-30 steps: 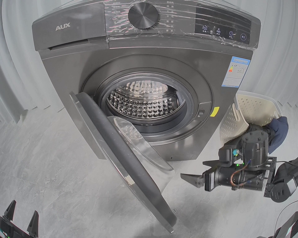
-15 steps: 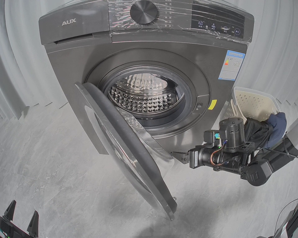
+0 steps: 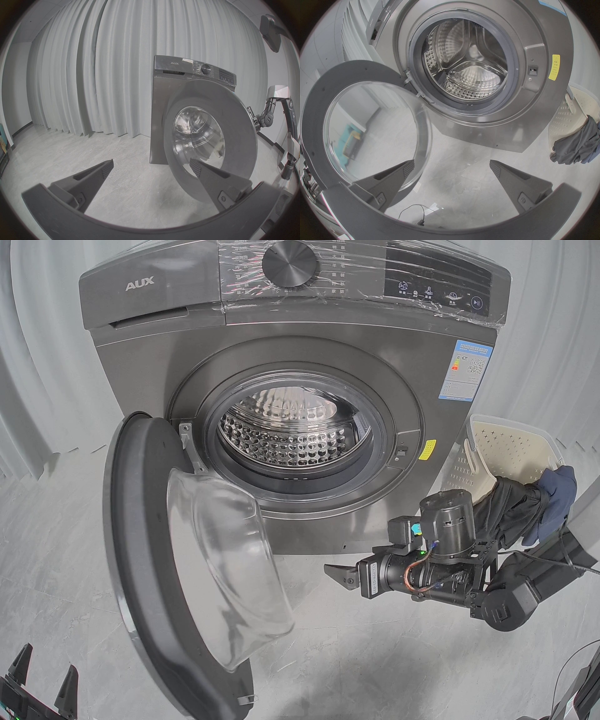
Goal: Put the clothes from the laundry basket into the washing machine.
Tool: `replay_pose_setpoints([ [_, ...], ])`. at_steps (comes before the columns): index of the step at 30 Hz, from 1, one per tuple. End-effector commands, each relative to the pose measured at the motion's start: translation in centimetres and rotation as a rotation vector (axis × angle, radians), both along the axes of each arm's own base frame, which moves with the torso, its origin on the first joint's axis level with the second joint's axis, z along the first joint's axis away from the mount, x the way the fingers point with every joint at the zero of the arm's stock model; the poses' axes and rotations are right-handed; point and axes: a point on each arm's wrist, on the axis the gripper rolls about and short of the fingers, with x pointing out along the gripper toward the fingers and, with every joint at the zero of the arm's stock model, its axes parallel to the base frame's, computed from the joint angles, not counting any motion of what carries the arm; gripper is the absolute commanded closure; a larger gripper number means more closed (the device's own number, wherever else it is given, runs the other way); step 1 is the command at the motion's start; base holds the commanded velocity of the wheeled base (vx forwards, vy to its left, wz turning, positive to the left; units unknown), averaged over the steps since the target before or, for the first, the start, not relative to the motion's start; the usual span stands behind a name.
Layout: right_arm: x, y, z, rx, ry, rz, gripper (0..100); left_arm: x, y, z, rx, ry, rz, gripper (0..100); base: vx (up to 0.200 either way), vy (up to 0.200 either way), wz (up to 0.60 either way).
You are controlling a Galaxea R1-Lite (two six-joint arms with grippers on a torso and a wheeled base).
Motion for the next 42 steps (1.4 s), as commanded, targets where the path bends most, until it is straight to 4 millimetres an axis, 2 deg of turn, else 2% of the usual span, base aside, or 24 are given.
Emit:
replay_pose_setpoints([
  [1, 0.2, 0.4, 0.2, 0.008, -0.010, 0.006, 0, 0.0, 0.0, -0.5, 0.000, 0.001, -0.001, 0, 0.000, 0.000, 0.00],
  [3, 0.3, 1.0, -0.3, 0.001, 0.000, 0.018, 0, 0.0, 0.0, -0.5, 0.000, -0.001, -0.001, 0, -0.200, 0.000, 0.00],
  [12, -1.8, 5.0, -2.1, 0.018, 0.036, 0.121, 0, 0.0, 0.0, -0.5, 0.000, -0.001, 0.001, 0, 0.000, 0.000, 0.00],
  [16, -2.0, 6.4, -2.6, 0.026, 0.027, 0.147, 0, 0.0, 0.0, -0.5, 0.000, -0.001, -0.001, 0, 0.000, 0.000, 0.00],
  [24, -2.6, 9.3, -2.0, 0.089, -0.004, 0.189, 0, 0.0, 0.0, -0.5, -0.001, 0.001, 0.001, 0, 0.000, 0.000, 0.00],
  [28, -1.5, 9.7, -0.6, 0.158, -0.057, 0.168, 0, 0.0, 0.0, -0.5, -0.001, -0.001, -0.001, 0, 0.000, 0.000, 0.00],
  [30, -1.2, 9.6, -0.5, 0.160, -0.060, 0.159, 0, 0.0, 0.0, -0.5, -0.001, 0.001, -0.001, 0, 0.000, 0.000, 0.00],
  [31, -0.4, 9.3, -0.3, 0.164, -0.066, 0.136, 0, 0.0, 0.0, -0.5, 0.000, 0.001, -0.001, 0, 0.000, 0.000, 0.00],
  [33, -0.4, 9.3, -0.3, 0.164, -0.066, 0.136, 0, 0.0, 0.0, -0.5, 0.000, 0.001, -0.001, 0, 0.000, 0.000, 0.00],
  [35, 0.2, 9.1, -0.5, 0.159, -0.067, 0.122, 0, 0.0, 0.0, -0.5, 0.000, 0.001, -0.001, 0, 0.000, 0.000, 0.00],
  [36, 0.7, 9.5, -1.5, 0.140, -0.053, 0.121, 0, 0.0, 0.0, -0.5, 0.000, 0.001, -0.001, 0, 0.000, 0.000, 0.00],
  [38, 1.3, 10.1, -2.4, 0.131, -0.048, 0.120, 0, 0.0, 0.0, -0.5, 0.000, 0.001, -0.001, 0, 0.000, 0.000, 0.00],
  [42, 1.5, 11.5, -2.9, 0.138, -0.055, 0.139, 0, 0.0, 0.0, -0.5, 0.000, 0.001, -0.001, 0, 0.000, 0.000, 0.00],
])
